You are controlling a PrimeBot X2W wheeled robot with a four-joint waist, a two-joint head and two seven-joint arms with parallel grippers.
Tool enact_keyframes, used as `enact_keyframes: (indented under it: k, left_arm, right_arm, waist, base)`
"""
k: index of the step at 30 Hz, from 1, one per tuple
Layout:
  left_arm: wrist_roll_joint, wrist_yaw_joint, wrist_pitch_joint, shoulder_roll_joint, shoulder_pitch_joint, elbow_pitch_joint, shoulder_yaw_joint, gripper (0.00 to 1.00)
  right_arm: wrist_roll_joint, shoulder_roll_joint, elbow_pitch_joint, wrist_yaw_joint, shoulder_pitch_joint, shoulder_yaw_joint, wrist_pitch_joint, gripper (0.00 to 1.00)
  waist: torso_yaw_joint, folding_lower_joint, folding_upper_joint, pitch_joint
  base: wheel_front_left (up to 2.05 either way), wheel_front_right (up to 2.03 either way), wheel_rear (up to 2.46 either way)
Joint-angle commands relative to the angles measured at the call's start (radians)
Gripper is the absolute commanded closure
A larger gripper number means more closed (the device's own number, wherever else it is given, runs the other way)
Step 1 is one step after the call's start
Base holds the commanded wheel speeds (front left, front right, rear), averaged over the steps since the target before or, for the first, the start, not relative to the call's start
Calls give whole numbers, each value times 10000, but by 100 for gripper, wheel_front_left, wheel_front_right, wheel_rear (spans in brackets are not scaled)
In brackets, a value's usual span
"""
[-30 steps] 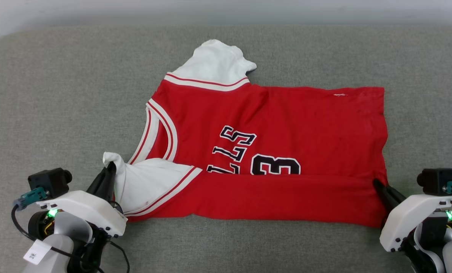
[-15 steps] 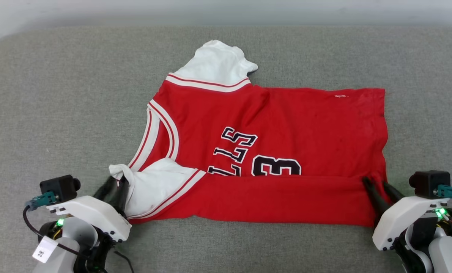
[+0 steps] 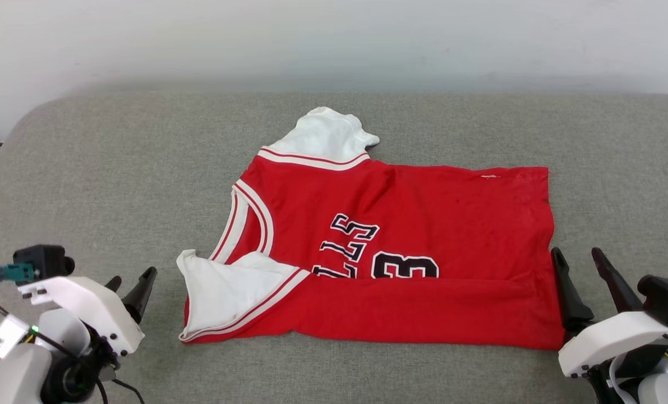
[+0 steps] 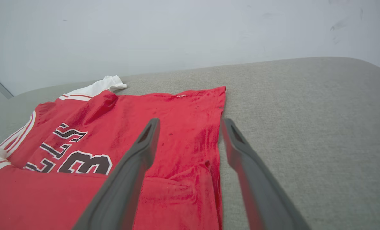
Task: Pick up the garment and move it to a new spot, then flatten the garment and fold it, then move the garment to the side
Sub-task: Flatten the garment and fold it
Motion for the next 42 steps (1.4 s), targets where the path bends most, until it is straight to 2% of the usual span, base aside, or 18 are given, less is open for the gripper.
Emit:
enact_keyframes:
  k: [1,7,12,16,26,27,28,29,32,35,42]
  left_arm:
    - [-220,34,458,107,19,-273,12,0]
    - [-1020,541,2967,912,-21,-1483,-93,0]
    - [-1265,915,4146,1189,118,-1890,-379,0]
    - [-1373,1070,4499,1047,191,-1807,-590,0]
    - [-1211,1008,4758,601,113,-878,-1217,0]
    - [-1200,982,4740,533,118,-790,-1285,40]
    - [-1245,926,4700,422,146,-742,-1334,73]
    - [-1309,851,4638,310,152,-736,-1343,100]
    - [-1284,783,4406,210,132,-842,-1287,100]
    - [-1137,757,4082,394,141,-1100,-1129,100]
    - [-859,905,3641,726,278,-2072,-911,100]
  right_arm:
    - [-61,98,-149,-9,149,-74,74,0]
    - [-297,375,-663,-9,392,-258,407,0]
    - [-355,524,-922,-9,416,-246,562,0]
    - [-364,601,-1051,-9,330,-252,590,0]
    - [-261,699,-1088,-9,118,-302,646,0]
    - [-229,702,-1073,-9,91,-311,685,0]
    - [-176,708,-1056,-9,80,-319,761,0]
    - [-117,711,-1046,-9,67,-339,864,0]
    - [145,517,-1088,-9,54,-449,1242,0]
    - [450,227,-1145,-9,59,-518,1930,0]
    - [1349,-802,-1338,-9,103,-415,4936,0]
  waist:
    - [-2,1,0,-31]
    - [-198,1,0,18]
    - [-525,1,0,213]
    - [-774,1,0,473]
    - [-990,1,0,1009]
    - [-997,1,0,1041]
    - [-1002,1,0,1058]
    - [-1001,1,0,1070]
    - [-970,1,0,1055]
    - [-905,1,0,959]
    - [-708,1,0,707]
  base:
    - [0,0,0]
    - [0,0,0]
    - [0,0,0]
    - [0,0,0]
    - [0,0,0]
    - [0,0,0]
    - [0,0,0]
    - [0,0,0]
    - [0,0,0]
    - [0,0,0]
    - [0,0,0]
